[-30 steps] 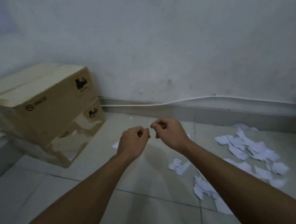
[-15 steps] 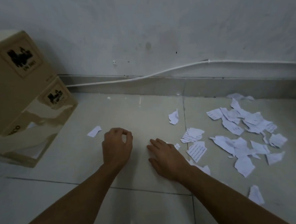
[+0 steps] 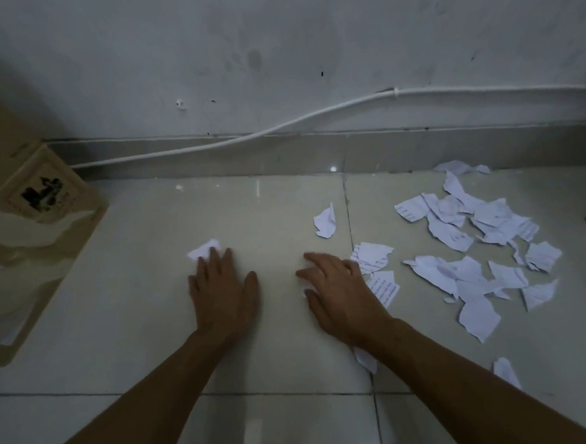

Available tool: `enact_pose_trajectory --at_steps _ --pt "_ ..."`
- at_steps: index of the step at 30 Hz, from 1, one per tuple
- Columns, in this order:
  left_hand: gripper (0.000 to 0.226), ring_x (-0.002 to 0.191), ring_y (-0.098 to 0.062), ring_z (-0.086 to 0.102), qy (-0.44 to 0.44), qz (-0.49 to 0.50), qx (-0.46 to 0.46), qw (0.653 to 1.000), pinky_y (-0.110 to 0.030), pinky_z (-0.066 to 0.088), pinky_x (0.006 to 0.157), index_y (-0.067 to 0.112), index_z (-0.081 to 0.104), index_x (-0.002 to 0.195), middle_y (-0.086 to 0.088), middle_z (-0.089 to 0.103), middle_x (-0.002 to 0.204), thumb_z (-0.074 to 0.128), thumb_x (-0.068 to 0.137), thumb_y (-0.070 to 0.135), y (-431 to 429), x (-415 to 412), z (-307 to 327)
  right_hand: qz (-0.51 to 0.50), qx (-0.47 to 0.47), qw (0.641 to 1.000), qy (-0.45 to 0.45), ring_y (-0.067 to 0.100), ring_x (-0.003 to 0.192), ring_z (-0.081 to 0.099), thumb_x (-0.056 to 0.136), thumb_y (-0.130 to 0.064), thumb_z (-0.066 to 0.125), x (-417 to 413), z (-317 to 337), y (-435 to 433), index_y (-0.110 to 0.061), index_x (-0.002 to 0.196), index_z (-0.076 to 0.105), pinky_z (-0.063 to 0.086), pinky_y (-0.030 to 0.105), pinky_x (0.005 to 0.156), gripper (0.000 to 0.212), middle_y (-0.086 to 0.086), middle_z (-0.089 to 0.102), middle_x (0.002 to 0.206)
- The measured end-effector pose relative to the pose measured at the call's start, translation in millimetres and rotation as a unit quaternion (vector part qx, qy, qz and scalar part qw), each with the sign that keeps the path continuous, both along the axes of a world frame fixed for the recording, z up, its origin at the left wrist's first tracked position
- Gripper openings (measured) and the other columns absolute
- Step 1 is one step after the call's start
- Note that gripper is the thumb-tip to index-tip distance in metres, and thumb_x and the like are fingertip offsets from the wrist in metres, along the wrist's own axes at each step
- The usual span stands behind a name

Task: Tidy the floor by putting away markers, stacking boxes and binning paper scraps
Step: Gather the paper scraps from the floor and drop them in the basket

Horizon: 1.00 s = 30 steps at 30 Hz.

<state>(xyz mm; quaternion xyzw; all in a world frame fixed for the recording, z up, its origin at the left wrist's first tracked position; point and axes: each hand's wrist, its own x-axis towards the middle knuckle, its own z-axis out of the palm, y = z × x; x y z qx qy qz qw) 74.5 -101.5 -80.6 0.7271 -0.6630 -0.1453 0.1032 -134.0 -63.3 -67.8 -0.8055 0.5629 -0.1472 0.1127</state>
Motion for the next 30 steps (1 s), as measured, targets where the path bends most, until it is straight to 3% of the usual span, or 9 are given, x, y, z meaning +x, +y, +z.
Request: enact_pose_trajectory --at_steps 3,6,10,13,17,20,22,24,30 --pt "0.057 0.149 -0.026 0.016 0.024 -0.127 -0.046 0.991 -0.043 0.013 0.120 0.017 0.032 0.151 -0.007 0.021 0.162 0.044 0.100 0.038 2 -39 -4 -0.067 -0.003 0.998 -0.017 0.026 0.147 0.026 0.098 -0.026 0.048 -10 3 -25 -0.015 0.141 0.048 0.024 0.042 0.114 0.044 0.012 0.029 0.159" --pt "0.044 0.139 -0.027 0.039 0.140 -0.219 -0.059 0.964 -0.038 0.023 0.117 0.009 0.043 0.144 -0.011 0.044 0.150 0.044 0.101 0.022 4 -73 -4 -0.098 0.048 0.994 -0.019 0.025 0.152 0.011 0.105 -0.033 0.035 -22 5 -50 -0.014 0.153 0.027 0.016 0.041 0.119 0.052 0.009 0.012 0.165" --pt "0.033 0.120 -0.026 0.053 0.318 -0.184 -0.036 0.929 -0.020 0.032 0.109 0.003 0.052 0.131 -0.016 0.058 0.131 0.047 0.101 0.014 9 -92 -1 -0.069 0.102 0.992 -0.027 0.029 0.144 0.032 0.107 -0.027 0.032 -35 3 -50 -0.009 0.148 0.038 0.022 0.041 0.118 0.045 0.012 0.039 0.154" --pt "0.055 0.136 -0.021 0.041 0.269 -0.194 -0.057 0.941 -0.028 0.026 0.114 0.010 0.042 0.142 -0.010 0.044 0.149 0.045 0.096 0.039 14 -85 -7 -0.053 0.076 0.994 -0.051 0.029 0.138 0.042 0.106 -0.022 0.039 -40 -3 -25 -0.006 0.141 0.049 0.022 0.035 0.117 0.040 0.015 0.049 0.147" --pt "0.081 0.147 -0.021 0.024 0.153 -0.264 -0.056 0.951 -0.039 0.018 0.120 0.014 0.030 0.151 -0.007 0.027 0.159 0.033 0.088 0.064 26 -76 -21 -0.014 0.062 0.996 -0.068 0.033 0.111 0.061 0.097 -0.018 0.047 -48 -3 4 -0.004 0.120 0.066 0.042 0.043 0.105 0.033 0.017 0.068 0.118" --pt "0.071 0.147 -0.020 0.024 0.152 -0.289 -0.053 0.944 -0.039 0.014 0.120 0.015 0.035 0.150 -0.005 0.032 0.157 0.037 0.091 0.057 35 -91 -22 -0.041 0.079 0.993 -0.079 0.042 0.102 0.065 0.096 -0.012 0.049 -63 3 20 0.006 0.114 0.066 0.048 0.051 0.099 0.030 0.027 0.068 0.110" --pt "0.063 0.142 -0.025 0.036 0.215 -0.294 -0.044 0.930 -0.046 0.025 0.118 0.009 0.042 0.145 -0.008 0.042 0.151 0.049 0.091 0.042 39 -109 -15 -0.073 0.081 0.990 -0.089 0.049 0.109 0.062 0.102 -0.016 0.041 -78 14 27 0.013 0.118 0.062 0.038 0.041 0.106 0.039 0.034 0.064 0.117" --pt "0.059 0.138 -0.028 0.041 0.247 -0.300 -0.042 0.920 -0.045 0.029 0.117 0.004 0.046 0.141 -0.011 0.045 0.148 0.053 0.091 0.034 42 -129 -9 -0.101 0.038 0.990 -0.088 0.040 0.104 0.066 0.097 -0.016 0.048 -96 28 31 0.006 0.115 0.066 0.041 0.032 0.098 0.033 0.026 0.069 0.114" --pt "0.049 0.144 -0.023 0.031 0.234 -0.286 -0.044 0.928 -0.042 0.024 0.119 0.018 0.052 0.138 -0.004 0.039 0.154 0.047 0.096 0.045 18 -178 0 -0.229 -0.006 0.968 -0.106 0.022 0.116 0.057 0.102 -0.021 0.046 -160 49 13 -0.013 0.125 0.062 0.042 0.037 0.102 0.029 0.007 0.064 0.126"
